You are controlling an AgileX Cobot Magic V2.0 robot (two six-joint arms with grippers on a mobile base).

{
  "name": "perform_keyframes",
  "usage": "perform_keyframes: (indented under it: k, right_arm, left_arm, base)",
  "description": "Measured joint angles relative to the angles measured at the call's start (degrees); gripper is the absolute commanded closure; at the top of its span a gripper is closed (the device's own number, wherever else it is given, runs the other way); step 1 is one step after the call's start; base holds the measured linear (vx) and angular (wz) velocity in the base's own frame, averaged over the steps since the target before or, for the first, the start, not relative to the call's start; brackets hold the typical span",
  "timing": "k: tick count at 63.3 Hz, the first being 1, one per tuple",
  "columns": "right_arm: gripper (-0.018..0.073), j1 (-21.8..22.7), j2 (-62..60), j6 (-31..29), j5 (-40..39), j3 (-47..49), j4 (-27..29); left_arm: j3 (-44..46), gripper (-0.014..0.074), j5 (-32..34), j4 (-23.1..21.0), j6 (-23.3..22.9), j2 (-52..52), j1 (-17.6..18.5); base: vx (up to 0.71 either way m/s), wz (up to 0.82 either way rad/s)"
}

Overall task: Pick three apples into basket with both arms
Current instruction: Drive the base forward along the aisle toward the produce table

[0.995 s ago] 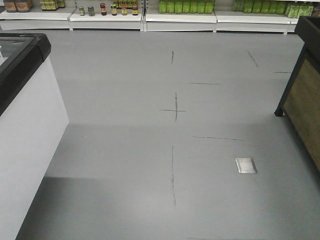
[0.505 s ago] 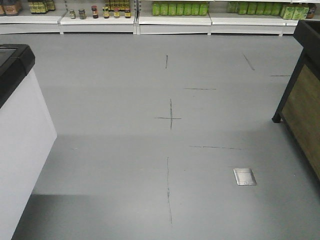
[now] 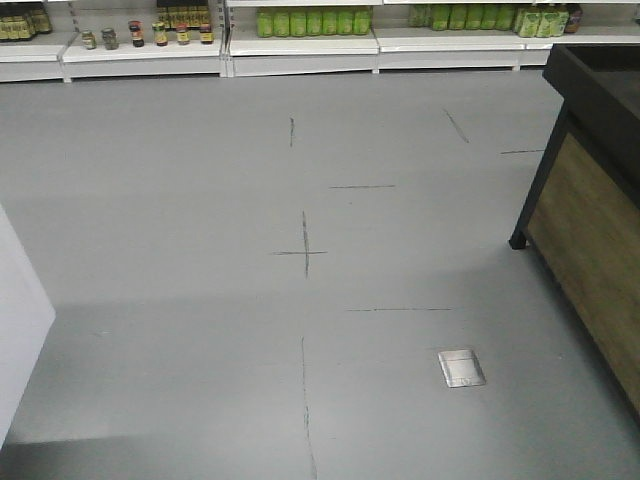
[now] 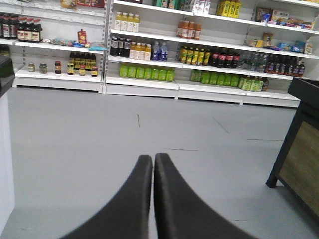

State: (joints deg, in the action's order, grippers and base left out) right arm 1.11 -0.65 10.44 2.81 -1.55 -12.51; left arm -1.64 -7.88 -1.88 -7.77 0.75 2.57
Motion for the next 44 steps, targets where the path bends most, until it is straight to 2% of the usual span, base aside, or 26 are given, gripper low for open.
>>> perform_keyframes:
  k: [44]
  right_arm:
    - [0.0564, 0.0, 0.0, 0.0, 0.0, 0.0, 0.0]
  left_arm:
    - [0.0, 0.0603, 0.0, 0.0, 0.0, 0.0, 0.0]
  base:
    - [0.16, -0.35]
